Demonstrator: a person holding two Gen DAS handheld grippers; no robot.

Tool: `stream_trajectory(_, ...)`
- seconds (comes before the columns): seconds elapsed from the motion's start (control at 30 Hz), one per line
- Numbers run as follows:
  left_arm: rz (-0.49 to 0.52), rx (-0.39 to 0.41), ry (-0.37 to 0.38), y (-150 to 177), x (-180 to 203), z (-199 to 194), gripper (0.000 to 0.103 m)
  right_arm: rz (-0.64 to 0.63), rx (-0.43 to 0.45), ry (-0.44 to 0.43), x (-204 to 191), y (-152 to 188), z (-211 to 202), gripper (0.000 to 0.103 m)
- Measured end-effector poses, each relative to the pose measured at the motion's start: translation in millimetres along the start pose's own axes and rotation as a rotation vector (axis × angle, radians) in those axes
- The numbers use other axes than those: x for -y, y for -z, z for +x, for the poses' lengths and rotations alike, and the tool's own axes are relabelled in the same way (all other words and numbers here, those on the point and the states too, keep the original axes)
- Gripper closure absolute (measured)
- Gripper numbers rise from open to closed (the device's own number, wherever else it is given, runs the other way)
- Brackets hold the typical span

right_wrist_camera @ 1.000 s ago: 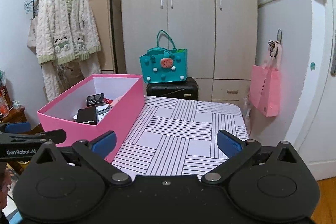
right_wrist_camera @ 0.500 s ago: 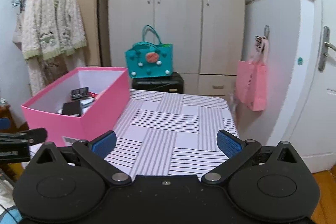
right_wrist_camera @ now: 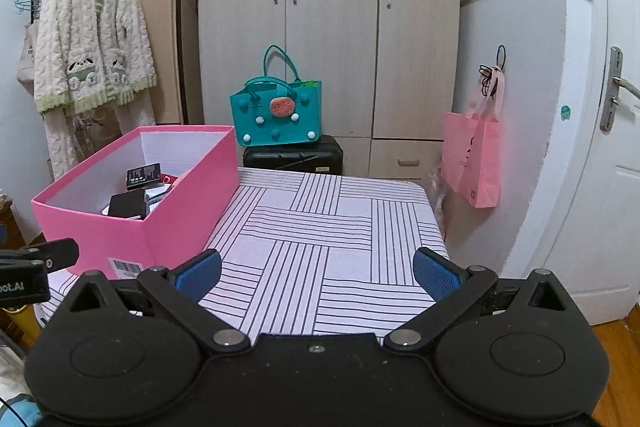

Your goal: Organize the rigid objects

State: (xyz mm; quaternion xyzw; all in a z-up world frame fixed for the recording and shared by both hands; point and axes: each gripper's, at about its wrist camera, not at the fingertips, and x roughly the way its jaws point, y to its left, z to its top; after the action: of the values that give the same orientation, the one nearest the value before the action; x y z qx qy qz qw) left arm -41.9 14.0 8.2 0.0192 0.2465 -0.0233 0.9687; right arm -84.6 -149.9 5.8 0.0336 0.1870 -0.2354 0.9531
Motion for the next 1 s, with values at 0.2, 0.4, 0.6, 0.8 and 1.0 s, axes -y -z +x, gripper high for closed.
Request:
stream_trajectory(0.2,0.017,-0.019,-0.007,0.9,1.6,4.2,0.000,-0.014,-0.004,-0.008,-3.8,1.9,1.6,0.000)
stream_trajectory(0.4,0.041,-0.030,-0.044,1.9,3.5,8.8,0.000,-0.006,0.001,-0.002,-2.1,2.1,1.8,0.000)
stream_trajectory(0.6,0.044,-0.039,-0.034,2.3,5.1,9.5,0.000,-0.007,-0.001,0.002,-1.7,2.9,3.4,0.000)
stream_trajectory(0.8,0.048,-0.032,-0.041,3.2,6.0,8.9,0.000,-0.006,-0.003,0.000,-1.5,3.3,3.9,0.000)
stream_trajectory(1.0,0.048,-0.028,-0.041,3.3,6.1,8.9,0.000,-0.006,-0.002,-0.001,0.1,3.2,4.8,0.000)
